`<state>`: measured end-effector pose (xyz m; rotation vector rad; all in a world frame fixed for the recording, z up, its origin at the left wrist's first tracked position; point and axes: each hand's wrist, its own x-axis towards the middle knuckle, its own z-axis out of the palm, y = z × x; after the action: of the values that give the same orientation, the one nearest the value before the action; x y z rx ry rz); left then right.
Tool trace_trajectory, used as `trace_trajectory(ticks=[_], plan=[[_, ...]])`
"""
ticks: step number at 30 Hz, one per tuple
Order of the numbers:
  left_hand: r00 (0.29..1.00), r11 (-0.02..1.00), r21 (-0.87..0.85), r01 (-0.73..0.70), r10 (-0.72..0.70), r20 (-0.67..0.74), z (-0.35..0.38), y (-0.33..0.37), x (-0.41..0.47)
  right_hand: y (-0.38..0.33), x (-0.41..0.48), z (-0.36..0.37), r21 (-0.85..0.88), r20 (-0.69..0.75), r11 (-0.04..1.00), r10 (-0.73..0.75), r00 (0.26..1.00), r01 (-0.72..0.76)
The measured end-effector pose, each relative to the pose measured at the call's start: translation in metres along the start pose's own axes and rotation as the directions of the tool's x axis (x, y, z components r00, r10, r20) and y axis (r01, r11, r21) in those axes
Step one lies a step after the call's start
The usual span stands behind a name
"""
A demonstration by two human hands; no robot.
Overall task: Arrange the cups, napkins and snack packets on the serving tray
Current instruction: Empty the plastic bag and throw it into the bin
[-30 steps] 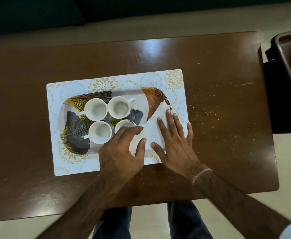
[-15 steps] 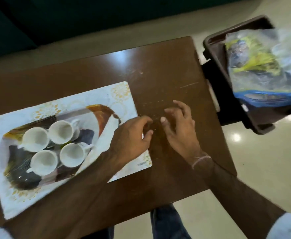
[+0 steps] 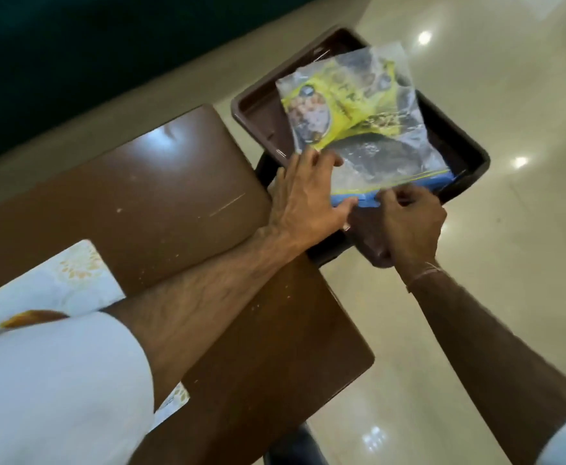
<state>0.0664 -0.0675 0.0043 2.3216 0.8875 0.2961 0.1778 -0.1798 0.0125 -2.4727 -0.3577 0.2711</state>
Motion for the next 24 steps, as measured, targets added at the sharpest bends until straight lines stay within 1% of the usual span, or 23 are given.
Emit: trace_trajectory(ticks=[1, 2, 4, 5, 6, 7, 8, 9, 10, 11, 12, 13, 14, 15, 16, 17, 18, 19, 20, 21, 22, 24], plan=[[0.999, 0.999, 0.033, -0.019, 0.017, 0.044, 0.006, 0.007, 0.01, 0.005, 0.006, -0.002, -0.037, 0.067, 0.999, 0.0, 0.998, 0.003], [0.995, 0.997, 0.069, -0.037, 0.03, 0.1, 0.013, 0.013, 0.022, 0.01, 0.014, -0.002, -0.093, 0.154, 0.995, -0.027, 0.988, 0.042], [0.982, 0.989, 0.136, -0.049, 0.023, 0.186, 0.023, 0.022, 0.041, 0.014, 0.023, -0.001, -0.162, 0.328, 0.969, -0.127, 0.936, 0.188], [0.983, 0.989, 0.146, -0.033, 0.006, 0.183, 0.024, 0.023, 0.049, 0.016, 0.026, 0.0, -0.151, 0.381, 0.951, -0.196, 0.904, 0.27], [0.989, 0.992, 0.127, 0.005, -0.023, 0.145, 0.024, 0.022, 0.054, 0.017, 0.026, 0.003, -0.14, 0.397, 0.929, -0.264, 0.879, 0.342], [0.995, 0.996, 0.082, 0.035, -0.043, 0.095, 0.024, 0.02, 0.058, 0.018, 0.027, 0.005, -0.152, 0.374, 0.911, -0.306, 0.875, 0.384], [0.997, 0.999, 0.043, 0.031, -0.034, 0.063, 0.025, 0.018, 0.061, 0.021, 0.026, 0.007, -0.176, 0.316, 0.904, -0.323, 0.892, 0.39], [0.997, 0.999, 0.042, -0.008, 0.005, 0.073, 0.026, 0.016, 0.061, 0.024, 0.025, 0.009, -0.192, 0.234, 0.919, -0.298, 0.926, 0.344], [0.991, 0.995, 0.076, -0.066, 0.057, 0.122, 0.027, 0.014, 0.061, 0.028, 0.024, 0.01, -0.17, 0.137, 0.954, -0.225, 0.965, 0.247], [0.976, 0.984, 0.128, -0.128, 0.102, 0.193, 0.03, 0.013, 0.058, 0.03, 0.024, 0.01, -0.094, 0.048, 0.989, -0.106, 0.993, 0.11], [0.958, 0.965, 0.19, -0.179, 0.127, 0.257, 0.034, 0.013, 0.057, 0.031, 0.026, 0.009, 0.051, -0.01, 0.998, 0.049, 0.999, -0.048], [0.944, 0.945, 0.248, -0.215, 0.135, 0.302, 0.037, 0.013, 0.056, 0.03, 0.028, 0.007, 0.246, -0.011, 0.947, 0.217, 0.976, -0.208], [0.938, 0.927, 0.293, -0.233, 0.135, 0.32, 0.041, 0.013, 0.056, 0.028, 0.031, 0.007, 0.465, 0.043, 0.822, 0.348, 0.937, -0.327], [0.938, 0.918, 0.318, -0.238, 0.132, 0.32, 0.044, 0.013, 0.057, 0.024, 0.036, 0.007, 0.641, 0.129, 0.656, 0.42, 0.898, -0.399], [0.942, 0.915, 0.322, -0.242, 0.142, 0.304, 0.046, 0.014, 0.059, 0.022, 0.04, 0.006, 0.748, 0.215, 0.502, 0.437, 0.873, -0.435], [0.947, 0.922, 0.297, -0.248, 0.165, 0.276, 0.046, 0.015, 0.06, 0.019, 0.045, 0.006, 0.799, 0.298, 0.379, 0.425, 0.855, -0.467], [0.951, 0.937, 0.246, -0.247, 0.186, 0.246, 0.046, 0.016, 0.063, 0.016, 0.049, 0.004, 0.827, 0.371, 0.271, 0.395, 0.84, -0.493], [0.958, 0.956, 0.181, -0.231, 0.191, 0.215, 0.044, 0.017, 0.065, 0.014, 0.054, 0.002, 0.834, 0.427, 0.189, 0.371, 0.825, -0.518], [0.964, 0.972, 0.108, -0.209, 0.187, 0.188, 0.042, 0.02, 0.066, 0.011, 0.058, 0.001, 0.833, 0.468, 0.135, 0.345, 0.814, -0.536], [0.972, 0.982, 0.034, -0.185, 0.178, 0.154, 0.039, 0.022, 0.066, 0.009, 0.062, 0.001, 0.824, 0.497, 0.117, 0.319, 0.807, -0.554], [0.979, 0.985, -0.038, -0.167, 0.17, 0.109, 0.037, 0.025, 0.066, 0.007, 0.065, 0.002, 0.812, 0.523, 0.123, 0.279, 0.805, -0.57], [0.988, 0.978, -0.141, -0.156, 0.155, -0.017, 0.033, 0.03, 0.066, -0.003, 0.07, 0.005, 0.787, 0.564, 0.167, 0.194, 0.802, -0.594]])
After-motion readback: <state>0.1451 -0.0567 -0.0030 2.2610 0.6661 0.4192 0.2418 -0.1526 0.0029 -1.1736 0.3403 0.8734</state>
